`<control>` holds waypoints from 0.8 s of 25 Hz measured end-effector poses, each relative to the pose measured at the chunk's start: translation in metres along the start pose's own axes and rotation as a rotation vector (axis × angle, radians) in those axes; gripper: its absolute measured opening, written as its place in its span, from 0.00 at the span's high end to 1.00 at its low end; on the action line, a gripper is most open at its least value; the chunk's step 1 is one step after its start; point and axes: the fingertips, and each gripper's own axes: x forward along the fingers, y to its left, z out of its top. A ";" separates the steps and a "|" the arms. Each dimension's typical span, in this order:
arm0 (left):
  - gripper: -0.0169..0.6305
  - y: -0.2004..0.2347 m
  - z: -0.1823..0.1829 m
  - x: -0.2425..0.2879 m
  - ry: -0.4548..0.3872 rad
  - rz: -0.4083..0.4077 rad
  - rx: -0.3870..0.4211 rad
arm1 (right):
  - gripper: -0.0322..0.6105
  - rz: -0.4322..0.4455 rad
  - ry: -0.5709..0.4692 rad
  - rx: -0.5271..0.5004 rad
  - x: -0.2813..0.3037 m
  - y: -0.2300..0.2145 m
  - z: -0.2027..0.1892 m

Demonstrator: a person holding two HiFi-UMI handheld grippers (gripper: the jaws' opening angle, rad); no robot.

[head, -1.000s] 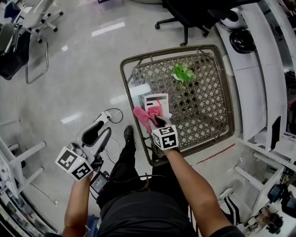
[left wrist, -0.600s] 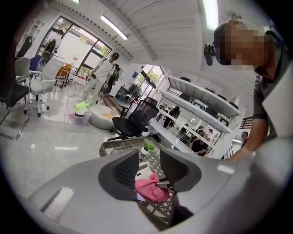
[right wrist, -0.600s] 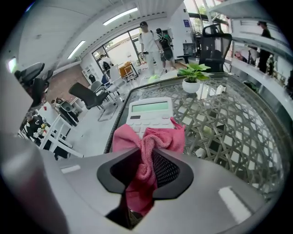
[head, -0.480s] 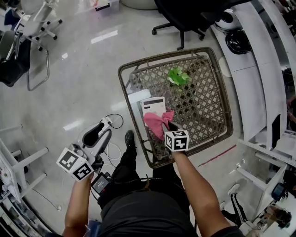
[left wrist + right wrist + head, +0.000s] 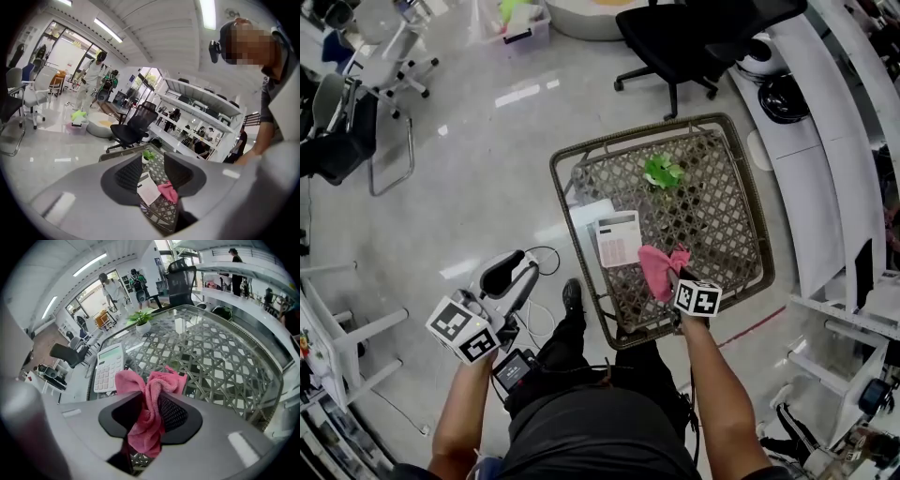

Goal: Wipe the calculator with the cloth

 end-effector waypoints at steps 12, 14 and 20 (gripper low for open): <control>0.67 -0.002 0.048 -0.010 -0.038 -0.019 0.074 | 0.66 0.057 -0.330 0.093 -0.116 -0.001 0.078; 0.67 -0.004 0.055 -0.009 -0.044 -0.029 0.084 | 0.66 0.132 -0.467 0.094 -0.154 0.019 0.111; 0.67 -0.014 0.075 0.000 -0.050 -0.070 0.113 | 0.66 0.262 -0.806 -0.129 -0.295 0.107 0.211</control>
